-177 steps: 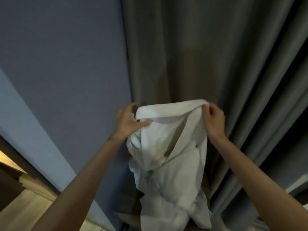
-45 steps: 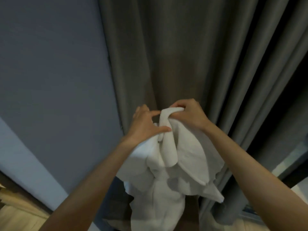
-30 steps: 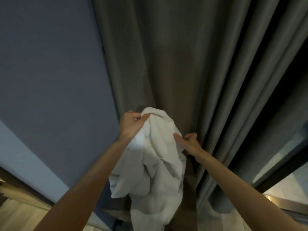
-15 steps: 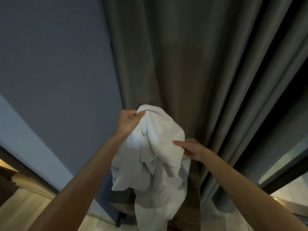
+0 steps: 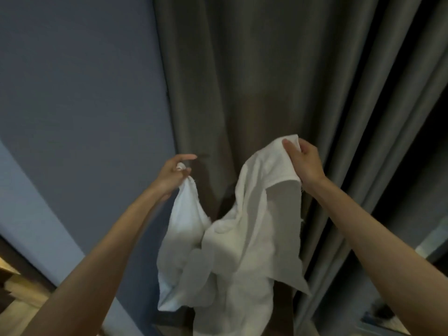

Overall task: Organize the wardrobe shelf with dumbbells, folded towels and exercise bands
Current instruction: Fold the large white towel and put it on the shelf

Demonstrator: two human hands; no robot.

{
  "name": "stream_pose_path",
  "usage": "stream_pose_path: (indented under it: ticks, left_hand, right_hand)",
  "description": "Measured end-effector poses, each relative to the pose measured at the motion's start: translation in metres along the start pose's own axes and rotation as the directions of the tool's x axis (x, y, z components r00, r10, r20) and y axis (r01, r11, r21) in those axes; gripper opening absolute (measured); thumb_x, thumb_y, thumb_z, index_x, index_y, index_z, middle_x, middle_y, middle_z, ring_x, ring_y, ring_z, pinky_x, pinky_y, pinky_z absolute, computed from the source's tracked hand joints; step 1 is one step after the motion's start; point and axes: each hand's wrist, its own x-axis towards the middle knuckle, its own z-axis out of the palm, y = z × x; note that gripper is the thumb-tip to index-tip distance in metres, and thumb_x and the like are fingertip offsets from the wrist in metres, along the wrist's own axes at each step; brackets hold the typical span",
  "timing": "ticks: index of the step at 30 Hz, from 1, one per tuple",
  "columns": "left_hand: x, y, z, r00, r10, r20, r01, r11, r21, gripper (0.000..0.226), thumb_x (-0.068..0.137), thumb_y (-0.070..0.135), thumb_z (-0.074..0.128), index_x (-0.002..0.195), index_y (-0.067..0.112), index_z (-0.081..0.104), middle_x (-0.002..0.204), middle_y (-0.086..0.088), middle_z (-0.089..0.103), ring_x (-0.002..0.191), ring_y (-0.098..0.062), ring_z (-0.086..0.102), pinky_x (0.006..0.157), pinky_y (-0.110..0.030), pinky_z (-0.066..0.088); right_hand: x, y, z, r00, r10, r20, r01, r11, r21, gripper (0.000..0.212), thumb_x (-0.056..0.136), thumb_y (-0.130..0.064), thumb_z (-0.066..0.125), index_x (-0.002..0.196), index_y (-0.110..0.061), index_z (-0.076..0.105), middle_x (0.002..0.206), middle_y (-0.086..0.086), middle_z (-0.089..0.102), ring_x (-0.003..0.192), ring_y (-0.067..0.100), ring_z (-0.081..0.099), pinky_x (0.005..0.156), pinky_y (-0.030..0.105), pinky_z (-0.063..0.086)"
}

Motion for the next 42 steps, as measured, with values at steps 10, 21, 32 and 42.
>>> stream_pose_path:
  ticks: [10,21,32,42]
  left_hand:
    - [0.03,0.089,-0.003,0.946,0.272,-0.176,-0.309,0.92,-0.241,0.032,0.089,0.006,0.063,0.12,0.013,0.062,0.104,0.0,0.065,0.075,0.01,0.059,0.074,-0.007,0.046]
    - [-0.01,0.0,0.039,0.995,-0.084,-0.05,0.069,0.968,-0.242,0.014,0.079,0.016,0.077,0.09,0.015,0.07,0.077,0.006,0.07,0.059,0.006,0.063,0.048,-0.01,0.045]
    - [-0.034,-0.002,0.07,0.982,-0.186,-0.012,0.172,0.929,-0.328,0.014,0.084,0.012,0.071,0.073,0.007,0.065,0.052,0.009,0.063,0.045,0.004,0.057,0.044,-0.009,0.042]
    - [-0.053,0.012,0.084,0.985,-0.156,0.073,0.172,0.89,-0.421,0.019,0.084,0.013,0.071,0.09,-0.004,0.067,0.074,-0.005,0.069,0.059,0.0,0.064,0.055,-0.013,0.05]
  right_hand:
    - [0.013,-0.029,0.038,0.983,0.141,0.122,-0.126,0.985,-0.12,0.035,0.088,-0.031,0.067,0.118,-0.012,0.064,0.099,0.002,0.067,0.089,0.015,0.064,0.077,0.03,0.054]
    - [-0.034,0.033,0.032,0.964,0.262,0.049,-0.262,0.965,-0.005,0.041,0.081,-0.017,0.076,0.114,-0.02,0.052,0.1,0.013,0.062,0.091,0.029,0.063,0.086,0.043,0.053]
    - [-0.066,0.034,0.039,0.852,0.146,0.503,0.023,0.949,-0.315,0.026,0.081,-0.01,0.074,0.106,-0.015,0.071,0.097,-0.001,0.072,0.089,0.009,0.068,0.079,0.02,0.055]
    - [-0.067,0.034,0.036,0.948,-0.092,0.303,0.225,0.869,-0.442,0.024,0.084,-0.038,0.071,0.067,-0.021,0.068,0.059,-0.007,0.066,0.054,0.003,0.06,0.056,0.012,0.046]
